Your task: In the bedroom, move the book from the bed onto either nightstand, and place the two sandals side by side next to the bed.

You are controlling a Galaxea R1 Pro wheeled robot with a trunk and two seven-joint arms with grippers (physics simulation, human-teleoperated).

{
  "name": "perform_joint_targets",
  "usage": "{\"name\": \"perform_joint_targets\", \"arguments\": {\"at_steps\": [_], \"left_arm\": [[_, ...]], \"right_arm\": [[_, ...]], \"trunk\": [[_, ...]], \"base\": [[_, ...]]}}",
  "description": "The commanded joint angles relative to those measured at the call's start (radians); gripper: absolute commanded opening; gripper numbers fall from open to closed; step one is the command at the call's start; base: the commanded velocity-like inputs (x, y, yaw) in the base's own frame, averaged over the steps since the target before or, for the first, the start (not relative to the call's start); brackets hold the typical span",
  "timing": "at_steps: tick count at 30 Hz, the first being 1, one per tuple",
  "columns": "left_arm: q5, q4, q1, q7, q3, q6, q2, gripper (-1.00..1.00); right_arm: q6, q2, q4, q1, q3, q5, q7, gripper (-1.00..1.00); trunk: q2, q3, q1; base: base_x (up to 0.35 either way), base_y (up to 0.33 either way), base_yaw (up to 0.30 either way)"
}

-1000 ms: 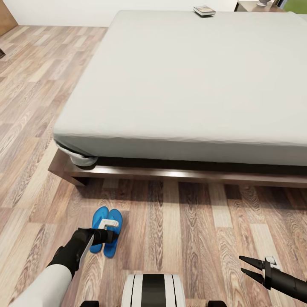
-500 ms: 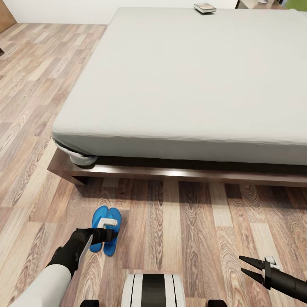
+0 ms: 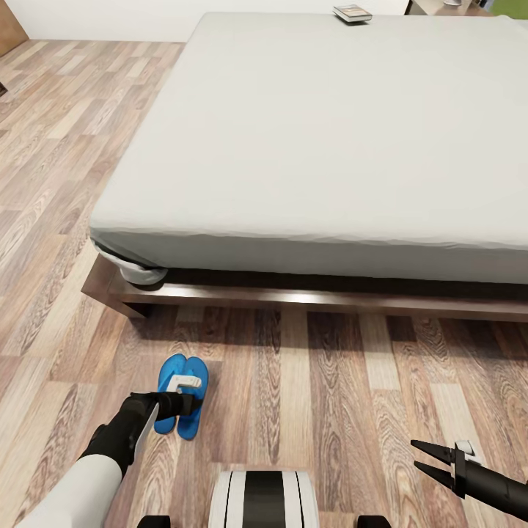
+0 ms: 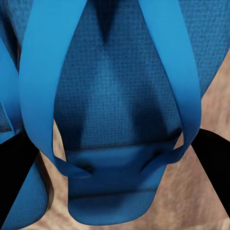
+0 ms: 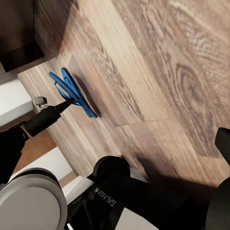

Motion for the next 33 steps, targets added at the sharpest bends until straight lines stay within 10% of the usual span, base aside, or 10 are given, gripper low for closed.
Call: {"name": "perform_joint_targets", "arguments": {"at_steps": [1,9,10,33], "left_arm": [[-0.011,-0.001,0.0,-0.01,0.005,0.003,-0.001,-1.0],[-0.011,-0.002,0.0,-0.01,0.004,0.003,-0.001,-1.0],[-0.011,-0.002,0.0,-0.01,0.004,0.003,-0.001,1.0],[-0.012,-0.003,0.0,-0.011,0.004,-0.006,0.001,1.0]], "right_arm": [[0.009,-0.001,0.0,-0.001,0.006,-0.008,0.002,1.0],[0.009,-0.001,0.0,-0.001,0.006,-0.008,0.002,1.0],[0.009,-0.001,0.0,-0.001,0.006,-0.008,0.002,1.0],[0.009,-0.001,0.0,-0.001,0.006,-0.008,0.002,1.0]], "trunk": [[0.0,-0.001,0.0],[0.0,-0.001,0.0],[0.0,-0.001,0.0],[0.0,-0.001,0.0]], "base": [[0.0,0.0,0.0],[0.0,0.0,0.0],[0.0,0.0,0.0],[0.0,0.0,0.0]]}}
